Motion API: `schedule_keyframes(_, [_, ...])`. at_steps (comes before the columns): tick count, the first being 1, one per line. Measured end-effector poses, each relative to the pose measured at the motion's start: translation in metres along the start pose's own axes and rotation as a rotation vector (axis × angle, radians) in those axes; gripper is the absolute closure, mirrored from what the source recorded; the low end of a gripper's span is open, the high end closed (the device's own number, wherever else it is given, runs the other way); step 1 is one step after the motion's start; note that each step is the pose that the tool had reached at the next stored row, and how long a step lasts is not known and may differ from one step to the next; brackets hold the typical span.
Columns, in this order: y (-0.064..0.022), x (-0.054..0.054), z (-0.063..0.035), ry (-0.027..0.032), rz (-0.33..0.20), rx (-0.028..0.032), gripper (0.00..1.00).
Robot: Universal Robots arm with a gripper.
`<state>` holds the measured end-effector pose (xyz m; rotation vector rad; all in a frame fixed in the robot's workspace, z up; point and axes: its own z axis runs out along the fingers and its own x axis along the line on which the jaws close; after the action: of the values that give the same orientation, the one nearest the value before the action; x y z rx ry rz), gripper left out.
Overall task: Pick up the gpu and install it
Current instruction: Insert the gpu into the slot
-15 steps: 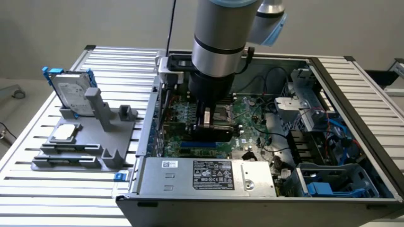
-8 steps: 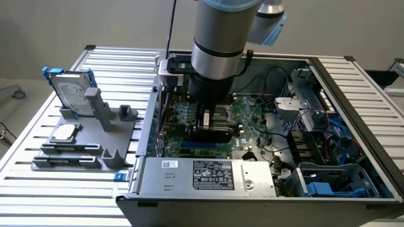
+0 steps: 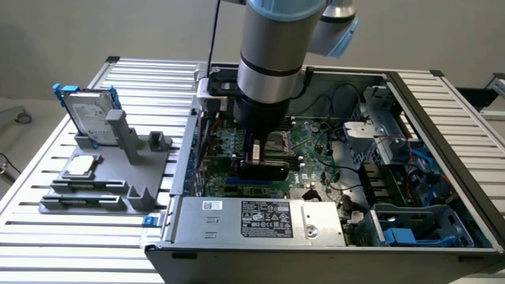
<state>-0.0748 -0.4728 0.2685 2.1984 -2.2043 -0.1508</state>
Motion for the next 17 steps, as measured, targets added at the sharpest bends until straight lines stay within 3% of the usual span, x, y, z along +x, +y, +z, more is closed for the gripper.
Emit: schedule_keyframes(17, [0.0006,0.0002,0.0056,0.0002,0.0,-0.0001,0.73])
